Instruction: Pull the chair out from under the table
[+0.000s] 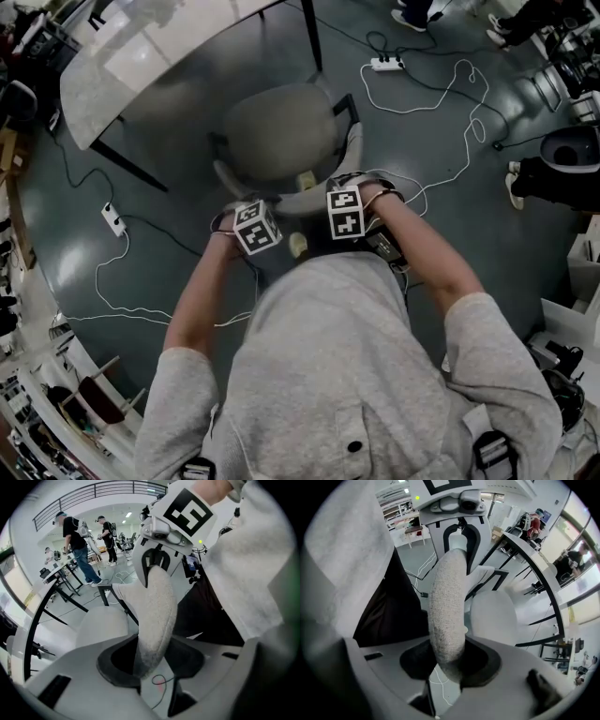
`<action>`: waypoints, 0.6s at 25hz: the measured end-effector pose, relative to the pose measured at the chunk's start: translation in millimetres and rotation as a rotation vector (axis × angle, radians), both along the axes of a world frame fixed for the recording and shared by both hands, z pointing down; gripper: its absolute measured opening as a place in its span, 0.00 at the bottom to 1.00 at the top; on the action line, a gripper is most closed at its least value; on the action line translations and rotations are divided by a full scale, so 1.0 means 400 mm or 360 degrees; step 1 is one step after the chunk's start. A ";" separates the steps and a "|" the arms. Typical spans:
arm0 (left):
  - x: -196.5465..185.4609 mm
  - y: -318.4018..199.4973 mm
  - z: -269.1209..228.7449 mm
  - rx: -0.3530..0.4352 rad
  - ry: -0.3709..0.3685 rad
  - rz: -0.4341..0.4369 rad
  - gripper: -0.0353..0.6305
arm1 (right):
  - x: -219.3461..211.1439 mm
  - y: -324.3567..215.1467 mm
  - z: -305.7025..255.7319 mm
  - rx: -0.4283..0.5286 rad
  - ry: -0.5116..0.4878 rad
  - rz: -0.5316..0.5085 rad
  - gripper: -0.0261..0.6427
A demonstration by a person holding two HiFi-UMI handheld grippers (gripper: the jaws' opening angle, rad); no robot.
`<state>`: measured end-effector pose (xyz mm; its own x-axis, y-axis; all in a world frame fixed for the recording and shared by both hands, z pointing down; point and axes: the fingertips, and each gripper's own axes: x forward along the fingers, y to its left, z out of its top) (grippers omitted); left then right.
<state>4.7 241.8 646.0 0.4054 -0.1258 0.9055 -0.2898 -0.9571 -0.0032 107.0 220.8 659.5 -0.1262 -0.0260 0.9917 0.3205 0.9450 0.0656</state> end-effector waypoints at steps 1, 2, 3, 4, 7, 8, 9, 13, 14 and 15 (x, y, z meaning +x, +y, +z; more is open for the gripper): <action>-0.015 0.001 -0.006 0.0023 0.0022 -0.0046 0.30 | 0.001 0.000 -0.015 0.0009 -0.0028 0.0003 0.22; -0.027 0.003 -0.016 0.0045 0.0051 -0.0095 0.30 | 0.004 0.001 -0.030 0.0015 -0.0064 0.0013 0.22; -0.036 0.006 -0.029 0.0064 0.0083 -0.0141 0.30 | 0.009 0.003 -0.045 0.0018 -0.0106 0.0034 0.22; -0.046 0.009 -0.044 0.0081 0.0110 -0.0183 0.30 | 0.015 0.006 -0.059 0.0013 -0.0150 0.0067 0.22; -0.092 0.008 -0.097 0.0117 0.0188 -0.0359 0.30 | 0.036 0.006 -0.106 -0.0029 -0.0290 0.0233 0.22; -0.110 0.003 -0.116 0.0126 0.0225 -0.0446 0.30 | 0.043 0.000 -0.125 -0.0039 -0.0346 0.0299 0.21; -0.128 -0.003 -0.137 0.0140 0.0262 -0.0539 0.30 | 0.049 -0.007 -0.146 -0.0045 -0.0408 0.0368 0.18; -0.169 -0.051 -0.249 0.0323 0.0455 -0.0933 0.16 | 0.042 -0.053 -0.253 -0.0054 -0.0766 0.0668 0.11; -0.171 -0.069 -0.280 0.0394 0.0507 -0.1026 0.11 | 0.030 -0.071 -0.290 -0.0051 -0.0894 0.0762 0.11; -0.169 -0.083 -0.310 0.0462 0.0556 -0.1108 0.09 | 0.017 -0.088 -0.328 -0.0051 -0.1029 0.0860 0.10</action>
